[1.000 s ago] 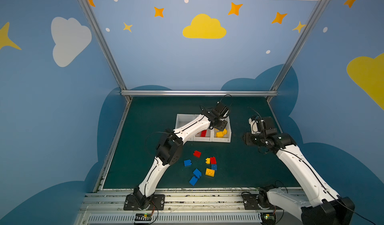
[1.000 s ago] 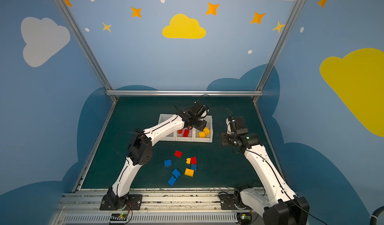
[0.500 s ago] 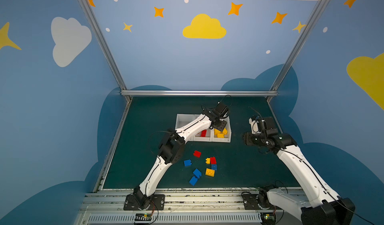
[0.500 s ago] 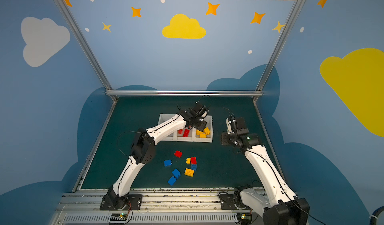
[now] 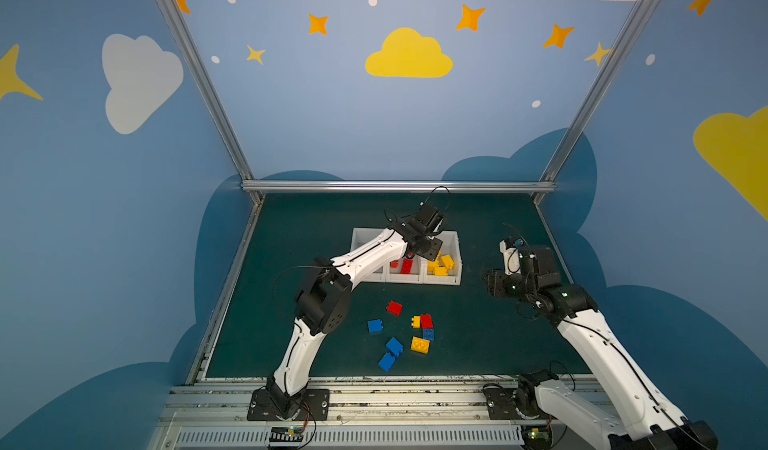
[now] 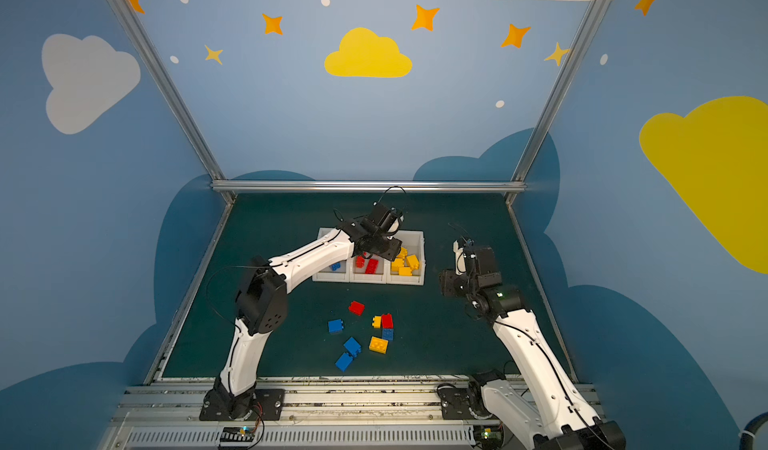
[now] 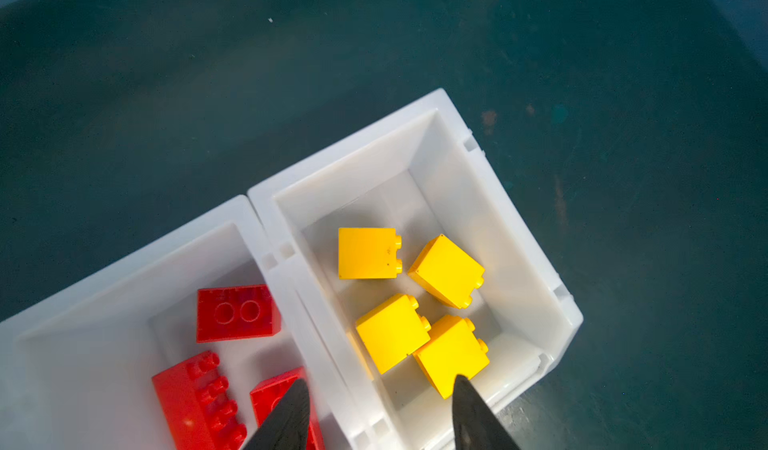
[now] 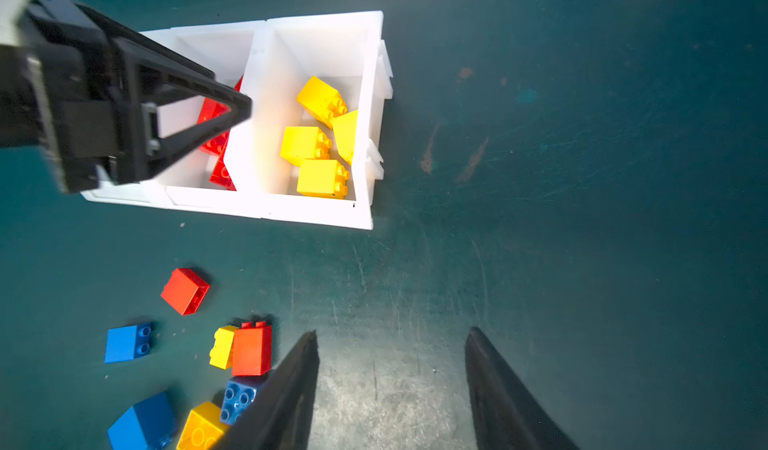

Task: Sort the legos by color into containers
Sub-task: 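Carry the yellow brick with the left gripper across into the yellow compartment, then grasp a red brick with the right gripper while the left gripper withdraws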

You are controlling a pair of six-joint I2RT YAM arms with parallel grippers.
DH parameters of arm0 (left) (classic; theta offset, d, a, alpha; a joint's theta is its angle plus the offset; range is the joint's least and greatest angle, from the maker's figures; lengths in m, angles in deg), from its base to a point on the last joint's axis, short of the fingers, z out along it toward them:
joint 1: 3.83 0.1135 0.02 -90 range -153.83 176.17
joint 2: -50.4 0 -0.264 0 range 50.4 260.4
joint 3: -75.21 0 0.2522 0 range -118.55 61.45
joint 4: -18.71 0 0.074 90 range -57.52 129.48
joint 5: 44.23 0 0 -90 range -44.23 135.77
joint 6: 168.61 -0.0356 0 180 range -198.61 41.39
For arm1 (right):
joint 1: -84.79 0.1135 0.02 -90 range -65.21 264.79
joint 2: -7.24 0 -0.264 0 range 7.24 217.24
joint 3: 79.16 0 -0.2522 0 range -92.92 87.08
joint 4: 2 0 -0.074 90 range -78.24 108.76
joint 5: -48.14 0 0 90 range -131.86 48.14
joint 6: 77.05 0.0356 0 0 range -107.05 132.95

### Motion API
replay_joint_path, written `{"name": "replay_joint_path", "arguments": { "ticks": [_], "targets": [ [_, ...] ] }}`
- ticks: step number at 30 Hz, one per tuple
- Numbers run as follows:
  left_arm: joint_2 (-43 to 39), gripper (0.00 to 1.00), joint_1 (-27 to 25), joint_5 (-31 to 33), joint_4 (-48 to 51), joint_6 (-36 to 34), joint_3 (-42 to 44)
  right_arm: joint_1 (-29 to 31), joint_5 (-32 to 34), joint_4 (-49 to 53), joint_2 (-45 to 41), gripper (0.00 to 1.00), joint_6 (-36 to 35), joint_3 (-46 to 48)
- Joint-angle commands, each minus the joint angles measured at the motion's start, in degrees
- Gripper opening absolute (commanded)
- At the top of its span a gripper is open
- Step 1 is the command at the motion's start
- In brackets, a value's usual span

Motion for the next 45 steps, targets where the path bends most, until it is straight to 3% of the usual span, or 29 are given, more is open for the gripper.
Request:
{"name": "replay_joint_path", "arguments": {
  "ticks": [1,7,18,28,37,45],
  "targets": [
    [-5.08,0.56,0.99,-0.56,-3.89,1.11,3.27,0.29,-3.29,-0.79,1.73,0.57,0.37,-0.86],
    [-13.25,0.56,2.66,-0.56,-7.04,1.30,10.97,3.30,-6.09,1.53,6.62,0.57,1.31,-3.24],
    [-34.75,0.58,12.58,1.98,-11.53,6.68,36.46,21.66,-4.48,-0.42,21.26,0.60,7.05,-6.13],
    [-55.18,0.59,20.47,3.80,-10.73,10.60,55.99,30.67,-4.07,7.57,41.06,0.62,1.33,-22.57],
    [-65.71,0.60,22.25,4.81,-9.06,14.40,65.35,34.28,-5.21,7.26,51.35,0.63,-4.68,-30.10],
    [-67.67,0.61,22.42,4.42,-8.67,15.74,67.45,36.50,-3.40,9.17,58.64,0.62,-8.39,-35.99]
  ]
}}
